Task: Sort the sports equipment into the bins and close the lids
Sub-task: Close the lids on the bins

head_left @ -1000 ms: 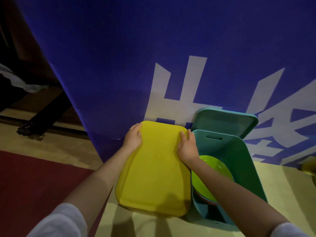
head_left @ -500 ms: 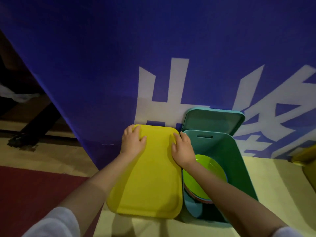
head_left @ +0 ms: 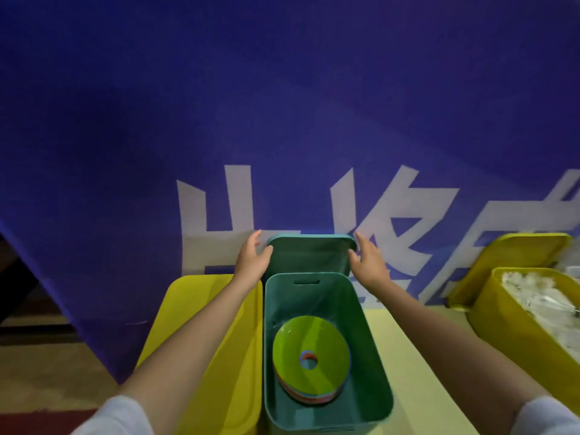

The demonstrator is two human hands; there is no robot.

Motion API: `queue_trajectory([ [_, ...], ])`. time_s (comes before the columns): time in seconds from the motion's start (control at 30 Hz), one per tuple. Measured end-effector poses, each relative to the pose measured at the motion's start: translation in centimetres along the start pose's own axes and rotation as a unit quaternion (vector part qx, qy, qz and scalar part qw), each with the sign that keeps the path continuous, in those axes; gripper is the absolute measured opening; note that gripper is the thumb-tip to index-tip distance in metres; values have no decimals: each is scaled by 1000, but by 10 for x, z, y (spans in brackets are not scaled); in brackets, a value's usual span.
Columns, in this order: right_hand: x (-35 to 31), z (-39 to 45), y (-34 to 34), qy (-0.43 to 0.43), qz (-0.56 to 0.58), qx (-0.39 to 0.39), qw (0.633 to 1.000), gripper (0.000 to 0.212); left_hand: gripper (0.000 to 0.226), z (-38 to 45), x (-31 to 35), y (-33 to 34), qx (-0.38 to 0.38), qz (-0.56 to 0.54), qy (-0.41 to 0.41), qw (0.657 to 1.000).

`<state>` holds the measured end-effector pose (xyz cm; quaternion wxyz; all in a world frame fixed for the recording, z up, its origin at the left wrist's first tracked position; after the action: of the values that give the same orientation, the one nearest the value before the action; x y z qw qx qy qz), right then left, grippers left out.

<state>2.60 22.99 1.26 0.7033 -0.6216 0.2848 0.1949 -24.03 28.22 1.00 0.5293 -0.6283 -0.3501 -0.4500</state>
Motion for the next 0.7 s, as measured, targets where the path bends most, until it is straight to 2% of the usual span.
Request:
queue_trajectory([
  [0.07, 12, 5, 3, 1, 40, -52, 998, 56, 51, 1, -5, 9, 18, -45, -2, 999],
  [0.13, 20, 10, 8, 4, 92, -58, 994, 55, 51, 1, -10, 20, 19, -62, 1, 998],
  [0.33, 26, 30, 15, 16, 217, -17, 976, 31, 36, 1, -10, 35, 72, -58, -1, 996],
  [0.53, 30, 36, 19, 0, 270, 17, 963, 22, 13, 8, 11, 47, 108, -86, 6, 990],
  [0.7, 12, 30, -17, -66, 298, 54, 951, 24, 10, 13, 48, 41, 133, -93, 44, 986],
])
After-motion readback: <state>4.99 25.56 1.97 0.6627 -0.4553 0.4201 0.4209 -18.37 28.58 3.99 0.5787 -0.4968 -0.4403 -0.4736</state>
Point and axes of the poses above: each hand's wrist, its own z-axis towards the middle knuckle, its own y-axis out of the palm, x = y × z, the point moved 3 cm from there along z, towards the middle knuckle, and after that the axes turned 12 degrees about -x, right-handed, at the moved point
